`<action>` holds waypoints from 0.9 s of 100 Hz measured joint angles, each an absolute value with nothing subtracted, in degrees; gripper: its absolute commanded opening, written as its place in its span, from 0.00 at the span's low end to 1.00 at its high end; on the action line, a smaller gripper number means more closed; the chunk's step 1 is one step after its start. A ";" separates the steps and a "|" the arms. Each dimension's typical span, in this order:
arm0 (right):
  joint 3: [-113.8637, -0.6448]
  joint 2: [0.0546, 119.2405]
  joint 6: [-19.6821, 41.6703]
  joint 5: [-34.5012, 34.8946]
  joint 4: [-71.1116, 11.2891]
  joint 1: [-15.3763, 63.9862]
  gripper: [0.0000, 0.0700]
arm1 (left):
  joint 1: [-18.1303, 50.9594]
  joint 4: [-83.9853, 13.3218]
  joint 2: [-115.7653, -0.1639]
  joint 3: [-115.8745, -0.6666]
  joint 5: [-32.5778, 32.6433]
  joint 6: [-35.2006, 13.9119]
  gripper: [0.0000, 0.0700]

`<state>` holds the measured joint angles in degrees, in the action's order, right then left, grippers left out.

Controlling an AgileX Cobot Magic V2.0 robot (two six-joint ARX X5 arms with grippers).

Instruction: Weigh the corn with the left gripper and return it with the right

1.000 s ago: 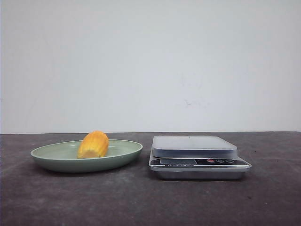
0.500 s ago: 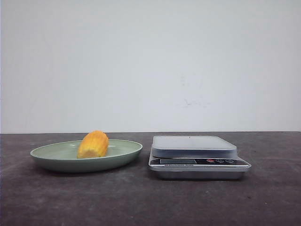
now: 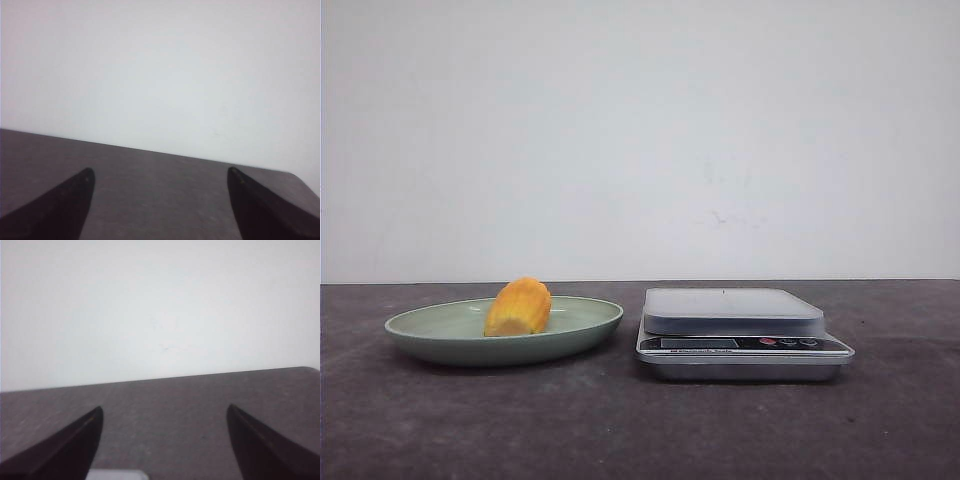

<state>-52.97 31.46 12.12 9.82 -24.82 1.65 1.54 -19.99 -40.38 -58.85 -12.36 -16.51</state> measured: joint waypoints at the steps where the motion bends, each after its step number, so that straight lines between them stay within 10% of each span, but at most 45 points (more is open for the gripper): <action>1: -53.23 31.70 12.05 10.00 -25.10 1.83 0.74 | 1.83 -20.08 -40.75 -59.22 -12.40 -16.47 0.74; 90: -55.68 35.29 9.87 10.79 -32.12 4.93 0.74 | 27.09 -22.04 -92.60 -63.20 0.12 -19.64 0.73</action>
